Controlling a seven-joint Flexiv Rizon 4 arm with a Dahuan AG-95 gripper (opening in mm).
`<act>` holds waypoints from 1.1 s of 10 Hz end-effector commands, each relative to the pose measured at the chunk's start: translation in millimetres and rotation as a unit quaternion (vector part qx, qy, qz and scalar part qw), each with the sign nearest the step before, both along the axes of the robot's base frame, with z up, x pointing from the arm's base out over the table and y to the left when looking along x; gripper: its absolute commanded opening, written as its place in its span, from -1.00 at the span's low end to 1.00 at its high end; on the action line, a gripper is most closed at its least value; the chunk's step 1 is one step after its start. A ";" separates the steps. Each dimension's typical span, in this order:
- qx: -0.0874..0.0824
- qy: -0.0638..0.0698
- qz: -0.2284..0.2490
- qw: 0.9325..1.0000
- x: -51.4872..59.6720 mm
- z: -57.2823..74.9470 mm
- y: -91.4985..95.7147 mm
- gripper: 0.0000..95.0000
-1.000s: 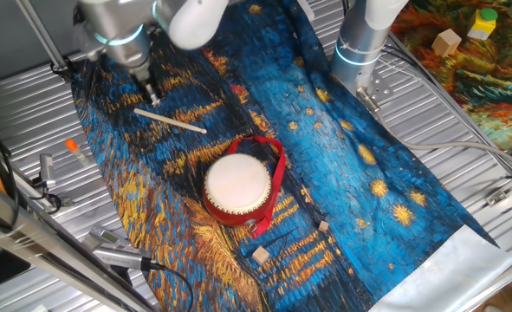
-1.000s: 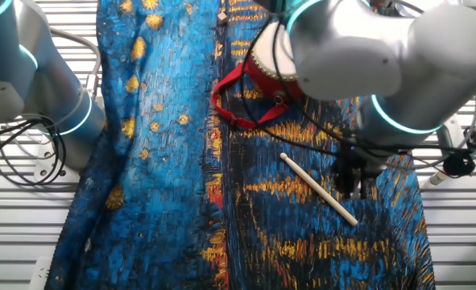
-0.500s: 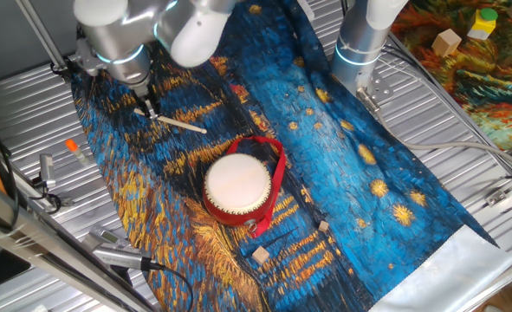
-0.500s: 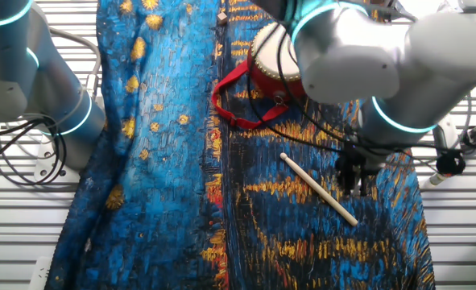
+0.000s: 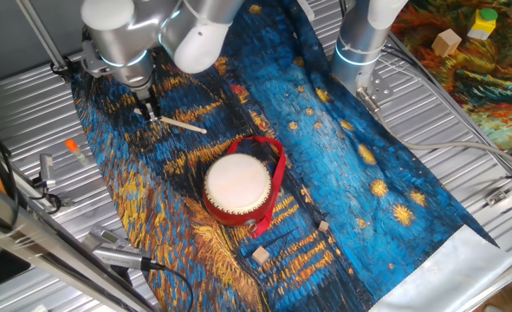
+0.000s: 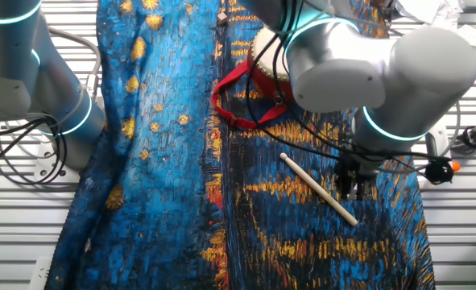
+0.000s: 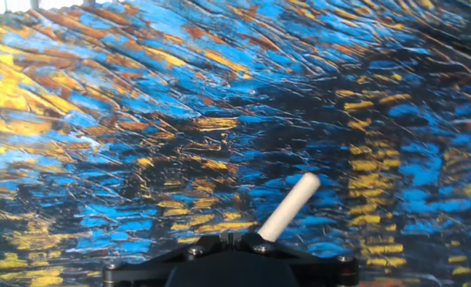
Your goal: Play the drum
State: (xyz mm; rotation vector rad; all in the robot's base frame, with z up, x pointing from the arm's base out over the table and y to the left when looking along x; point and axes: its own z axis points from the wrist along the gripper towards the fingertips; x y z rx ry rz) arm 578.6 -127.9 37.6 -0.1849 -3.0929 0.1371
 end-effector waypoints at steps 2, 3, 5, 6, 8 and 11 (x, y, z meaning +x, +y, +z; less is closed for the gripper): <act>0.001 0.002 0.008 1.000 2.2 -1.6 0.4 0.20; 0.000 0.003 0.008 1.000 2.1 -1.6 0.4 0.20; -0.002 0.002 0.000 1.000 1.5 -1.6 -0.1 0.20; -0.005 0.002 -0.003 1.000 -1.0 -1.1 -3.4 0.20; -0.007 0.001 -0.002 1.000 -3.5 -5.3 -9.5 0.20; -0.013 -0.004 -0.014 1.000 -1.6 -21.9 -13.9 -0.20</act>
